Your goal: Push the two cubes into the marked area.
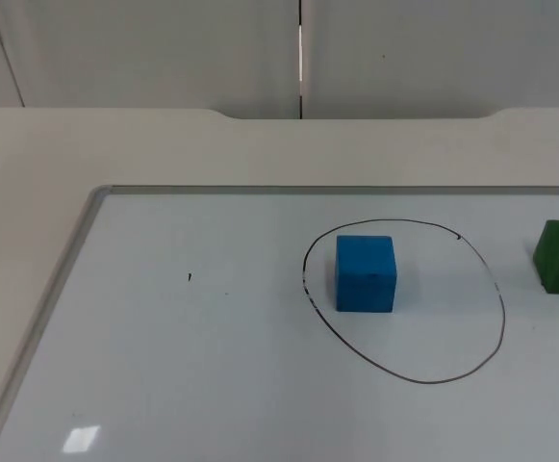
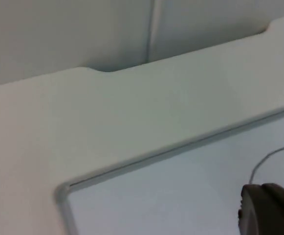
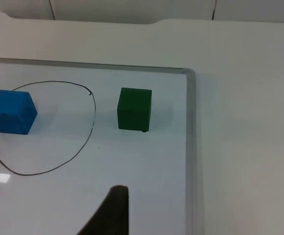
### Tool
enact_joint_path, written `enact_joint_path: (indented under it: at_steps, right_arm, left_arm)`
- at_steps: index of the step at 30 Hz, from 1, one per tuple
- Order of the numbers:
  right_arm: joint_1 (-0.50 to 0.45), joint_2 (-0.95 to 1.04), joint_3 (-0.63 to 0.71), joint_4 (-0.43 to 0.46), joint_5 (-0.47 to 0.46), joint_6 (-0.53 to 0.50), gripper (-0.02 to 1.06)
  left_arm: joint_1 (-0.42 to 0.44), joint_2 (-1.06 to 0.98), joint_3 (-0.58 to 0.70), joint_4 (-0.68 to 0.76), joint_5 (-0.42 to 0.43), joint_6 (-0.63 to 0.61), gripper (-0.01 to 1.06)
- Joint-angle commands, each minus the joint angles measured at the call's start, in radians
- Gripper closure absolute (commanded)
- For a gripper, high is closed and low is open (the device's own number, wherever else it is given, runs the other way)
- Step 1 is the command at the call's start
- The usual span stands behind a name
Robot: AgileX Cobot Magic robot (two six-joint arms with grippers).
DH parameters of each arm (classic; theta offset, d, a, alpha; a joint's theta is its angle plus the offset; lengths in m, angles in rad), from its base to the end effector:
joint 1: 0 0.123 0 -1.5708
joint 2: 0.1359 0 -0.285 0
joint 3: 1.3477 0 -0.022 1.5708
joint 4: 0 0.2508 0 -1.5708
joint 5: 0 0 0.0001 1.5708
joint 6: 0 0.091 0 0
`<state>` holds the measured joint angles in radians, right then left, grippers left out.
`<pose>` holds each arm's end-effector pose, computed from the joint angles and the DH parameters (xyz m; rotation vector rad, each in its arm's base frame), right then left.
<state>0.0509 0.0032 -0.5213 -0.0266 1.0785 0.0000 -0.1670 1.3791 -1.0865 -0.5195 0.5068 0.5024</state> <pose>-0.0075 -0.0025 0.2818 -0.0502 2.0431 0.0000 0.2962 -0.0722 0.3241 0.3611 2.1945 -0.3411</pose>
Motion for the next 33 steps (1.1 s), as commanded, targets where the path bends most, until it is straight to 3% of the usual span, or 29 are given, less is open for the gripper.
enact_joint_path:
  at_steps: [1,11,33]
  right_arm:
    - [-0.006,-0.003,0.005,0.002,0.000,0.000,-0.01]
    - [-0.006,-0.003,0.005,0.002,0.000,0.000,-0.01]
    - [-0.006,-0.003,0.005,0.002,0.000,0.000,-0.01]
  left_arm:
    - [0.022,-0.040,-0.004,0.033,0.031,-0.028,1.05]
    - [0.064,-0.212,0.013,0.105,0.104,-0.063,1.05]
    - [0.064,-0.598,0.355,0.115,0.104,-0.127,1.05]
